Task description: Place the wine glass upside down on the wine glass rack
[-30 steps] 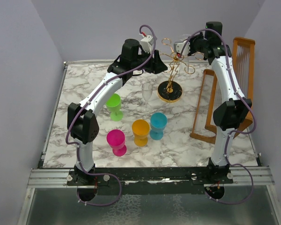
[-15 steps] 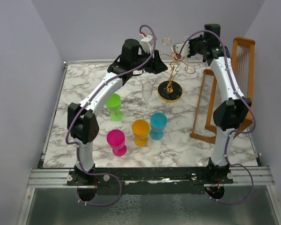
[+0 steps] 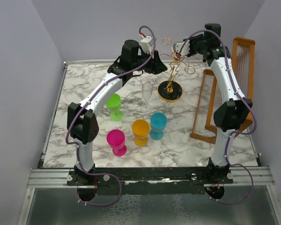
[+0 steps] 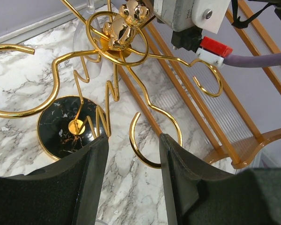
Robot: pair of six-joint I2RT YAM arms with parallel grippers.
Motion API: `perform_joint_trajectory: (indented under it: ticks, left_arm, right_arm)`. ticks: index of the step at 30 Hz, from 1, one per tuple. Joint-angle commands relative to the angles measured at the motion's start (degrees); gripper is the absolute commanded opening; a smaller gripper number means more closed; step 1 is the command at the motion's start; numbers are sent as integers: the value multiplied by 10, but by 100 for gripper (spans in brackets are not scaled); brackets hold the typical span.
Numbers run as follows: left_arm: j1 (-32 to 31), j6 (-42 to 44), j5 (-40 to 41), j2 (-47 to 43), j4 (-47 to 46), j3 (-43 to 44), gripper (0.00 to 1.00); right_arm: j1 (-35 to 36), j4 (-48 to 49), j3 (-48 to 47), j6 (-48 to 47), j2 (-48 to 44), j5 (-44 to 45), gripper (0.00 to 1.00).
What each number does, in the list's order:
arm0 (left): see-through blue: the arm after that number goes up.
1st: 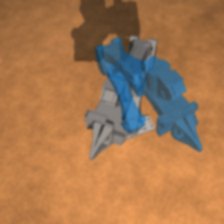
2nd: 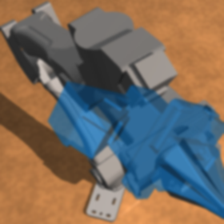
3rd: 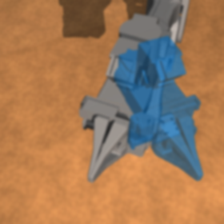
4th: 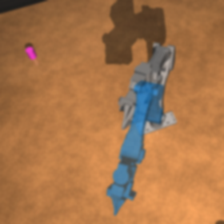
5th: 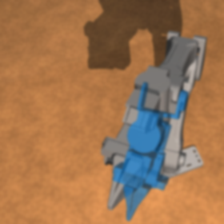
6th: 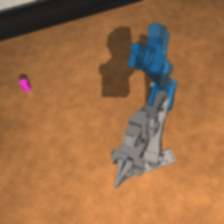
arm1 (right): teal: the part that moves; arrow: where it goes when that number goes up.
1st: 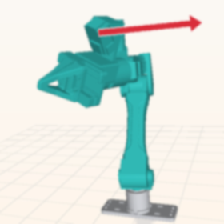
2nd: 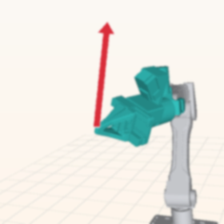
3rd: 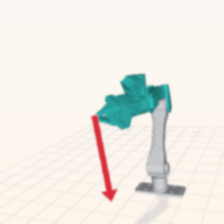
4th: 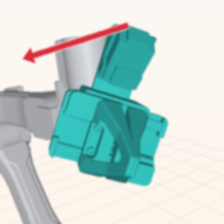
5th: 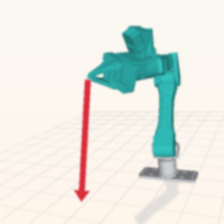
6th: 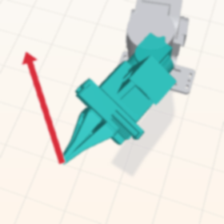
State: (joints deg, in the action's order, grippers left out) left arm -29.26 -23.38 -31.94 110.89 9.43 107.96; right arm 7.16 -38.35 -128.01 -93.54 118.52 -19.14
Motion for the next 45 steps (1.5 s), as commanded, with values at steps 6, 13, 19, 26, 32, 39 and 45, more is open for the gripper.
perform_joint_trajectory:
  ticks: [6,13,19,26,32,39,45]
  left_arm:
    - [3,10,-2,-28,-8,-14,50]
    - [4,10,-1,-33,-11,-20,50]
    - [4,8,-2,-39,-12,-28,50]
    - [5,8,-1,-50,-18,-42,50]
    - [5,9,-1,-57,-20,-49,50]
    - [5,7,-1,-64,-25,-62,50]
    - [5,7,-1,-68,-28,-67,50]
  right_arm:
    - [-2,-4,-12,29,-28,-1,31]
    - [-2,-11,-17,40,-35,-8,31]
    - [-2,-11,-16,46,-41,-10,31]
    - [-2,-20,-12,46,-45,-8,31]
    - [-2,-25,2,47,-53,-5,31]
    - [-2,-28,15,46,-55,5,32]
    - [-2,-26,26,45,-58,12,34]
